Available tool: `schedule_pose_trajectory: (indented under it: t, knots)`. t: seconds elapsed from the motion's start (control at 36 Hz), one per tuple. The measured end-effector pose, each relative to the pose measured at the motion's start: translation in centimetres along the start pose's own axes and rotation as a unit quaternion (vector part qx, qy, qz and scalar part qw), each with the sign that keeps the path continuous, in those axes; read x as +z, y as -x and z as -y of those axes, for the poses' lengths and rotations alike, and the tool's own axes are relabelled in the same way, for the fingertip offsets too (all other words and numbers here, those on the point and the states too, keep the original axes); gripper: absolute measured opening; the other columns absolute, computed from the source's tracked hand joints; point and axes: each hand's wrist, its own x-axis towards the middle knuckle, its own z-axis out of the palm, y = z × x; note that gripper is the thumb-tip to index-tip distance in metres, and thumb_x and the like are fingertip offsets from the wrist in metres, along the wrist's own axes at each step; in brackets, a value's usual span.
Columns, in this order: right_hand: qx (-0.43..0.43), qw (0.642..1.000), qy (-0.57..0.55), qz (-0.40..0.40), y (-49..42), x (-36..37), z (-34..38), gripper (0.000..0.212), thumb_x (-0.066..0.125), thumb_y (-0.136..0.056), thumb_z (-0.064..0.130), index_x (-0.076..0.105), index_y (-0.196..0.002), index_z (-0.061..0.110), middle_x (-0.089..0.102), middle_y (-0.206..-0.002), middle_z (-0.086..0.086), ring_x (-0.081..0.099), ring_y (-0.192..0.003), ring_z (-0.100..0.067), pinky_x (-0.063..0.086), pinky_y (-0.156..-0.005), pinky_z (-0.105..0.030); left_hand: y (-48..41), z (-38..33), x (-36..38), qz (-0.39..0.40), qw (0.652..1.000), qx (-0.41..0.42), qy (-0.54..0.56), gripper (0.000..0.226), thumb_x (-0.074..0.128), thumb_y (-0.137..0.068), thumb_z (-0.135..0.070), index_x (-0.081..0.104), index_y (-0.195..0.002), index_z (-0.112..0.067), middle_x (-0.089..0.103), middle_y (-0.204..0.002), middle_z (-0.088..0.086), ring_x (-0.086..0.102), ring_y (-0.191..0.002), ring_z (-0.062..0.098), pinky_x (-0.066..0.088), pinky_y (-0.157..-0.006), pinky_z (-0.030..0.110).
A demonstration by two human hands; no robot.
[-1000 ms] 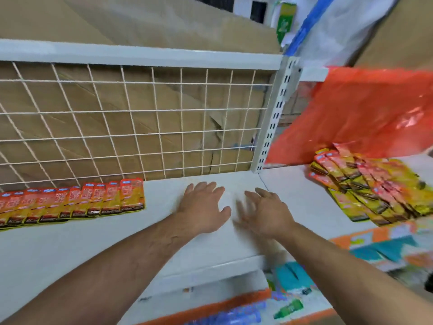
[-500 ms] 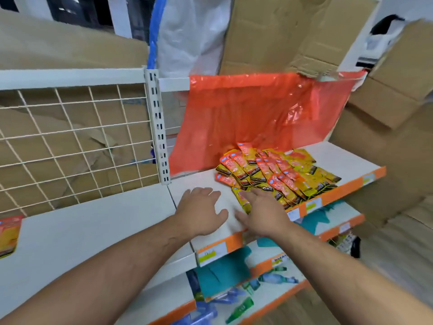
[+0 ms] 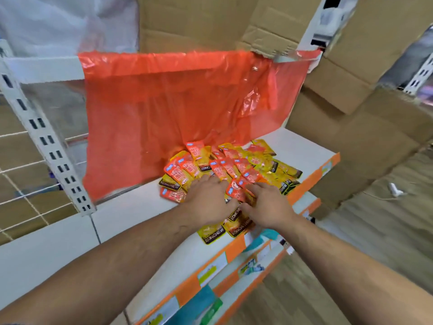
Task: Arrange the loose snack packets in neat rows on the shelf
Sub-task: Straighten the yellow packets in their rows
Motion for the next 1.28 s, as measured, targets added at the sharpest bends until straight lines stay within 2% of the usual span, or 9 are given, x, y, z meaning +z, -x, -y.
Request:
schedule_pose_trajectory:
  t: [0.19,0.36,0.53,0.75,0.86,0.97,1.08,1.19,1.28]
  knots:
    - [0.034,0.999,0.001,0.002,-2.5,-0.5,-3.0,0.051,0.059,-0.085,0.056,0.057,-0.129,0.031,0.057,-0.132,0.001,0.052,-0.121,-0.027,0.048,-0.093,-0.037,-4.5,-2.0,1.2,-0.009,0.999,0.03,-0.016,0.057,0.041,-0.086,-0.059,0.054,-0.127,-0.021,0.058,-0.122,0.004,0.045,-0.119,0.028,0.038,-0.103,0.043]
    - [0.012,1.0,-0.013,0.021,-5.0,-0.5,-6.0,0.057,0.055,-0.083,0.058,0.057,-0.132,0.03,0.062,-0.124,-0.002,0.057,-0.116,-0.027,0.051,-0.093,-0.039,-6.8,-4.0,1.6,0.0,0.999,0.015,-0.041,0.051,0.046,-0.089,-0.053,0.054,-0.124,-0.017,0.058,-0.121,0.007,0.047,-0.118,0.029,0.038,-0.099,0.041]
    - [-0.022,0.999,-0.018,0.033,-7.9,-0.3,-8.5,0.049,0.06,-0.085,0.053,0.062,-0.12,0.018,0.066,-0.11,-0.007,0.062,-0.102,-0.027,0.053,-0.081,-0.036,-7.9,-6.6,1.9,0.008,0.995,-0.079,-0.052,0.05,0.051,-0.089,-0.055,0.053,-0.119,-0.015,0.064,-0.112,0.009,0.059,-0.106,0.03,0.047,-0.082,0.038]
    - [-0.088,0.994,0.005,0.059,-10.3,-0.2,-10.6,0.057,0.065,-0.085,0.055,0.054,-0.122,0.013,0.054,-0.122,-0.012,0.06,-0.107,-0.032,0.052,-0.082,-0.04,-8.6,-9.8,2.4,0.016,0.972,-0.222,-0.071,0.072,0.056,-0.083,-0.067,0.045,-0.124,-0.008,0.067,-0.108,0.008,0.065,-0.101,0.031,0.048,-0.075,0.036]
    - [-0.107,0.992,-0.012,0.07,-10.8,-0.4,-11.3,0.063,0.07,-0.082,0.054,0.051,-0.125,0.012,0.055,-0.125,-0.011,0.059,-0.11,-0.032,0.05,-0.081,-0.038,-8.5,-10.9,2.9,0.007,0.96,-0.274,-0.059,0.069,0.06,-0.083,-0.063,0.046,-0.124,-0.009,0.067,-0.111,0.008,0.064,-0.103,0.031,0.046,-0.074,0.036]
    - [-0.116,0.988,-0.053,0.082,-11.5,-0.8,-12.0,0.067,0.078,-0.075,0.048,0.051,-0.123,0.01,0.056,-0.126,-0.013,0.059,-0.11,-0.033,0.045,-0.074,-0.035,-8.6,-11.7,3.3,-0.005,0.943,-0.333,0.007,0.064,0.069,-0.08,-0.053,0.046,-0.122,-0.009,0.059,-0.12,0.011,0.061,-0.107,0.032,0.047,-0.076,0.036]
    - [-0.117,0.985,-0.094,0.089,-11.9,-1.2,-12.6,0.059,0.078,-0.075,0.045,0.055,-0.119,0.014,0.062,-0.119,-0.007,0.061,-0.105,-0.029,0.044,-0.071,-0.032,-8.8,-12.0,3.1,-0.026,0.919,-0.384,0.088,0.078,0.081,-0.071,-0.046,0.039,-0.126,-0.01,0.05,-0.123,0.012,0.058,-0.11,0.032,0.05,-0.084,0.04]
    - [-0.123,0.97,-0.175,0.116,-12.0,-1.7,-12.7,0.034,0.078,-0.077,0.037,0.054,-0.093,0.02,0.06,-0.089,0.0,0.057,-0.085,-0.023,0.042,-0.068,-0.03,-8.6,-12.1,2.8,-0.075,0.892,-0.406,0.183,0.057,0.079,-0.072,-0.028,0.041,-0.111,-0.013,0.064,-0.1,0.008,0.063,-0.087,0.03,0.054,-0.073,0.041]
    - [-0.109,0.935,-0.296,0.161,-12.1,-1.6,-12.5,0.036,0.08,-0.077,0.027,0.045,-0.072,0.018,0.051,-0.071,0.002,0.051,-0.069,-0.019,0.041,-0.064,-0.032,-8.5,-11.7,2.4,-0.11,0.852,-0.431,0.278,0.045,0.078,-0.069,-0.017,0.045,-0.099,-0.015,0.065,-0.089,0.007,0.065,-0.08,0.028,0.055,-0.068,0.04]
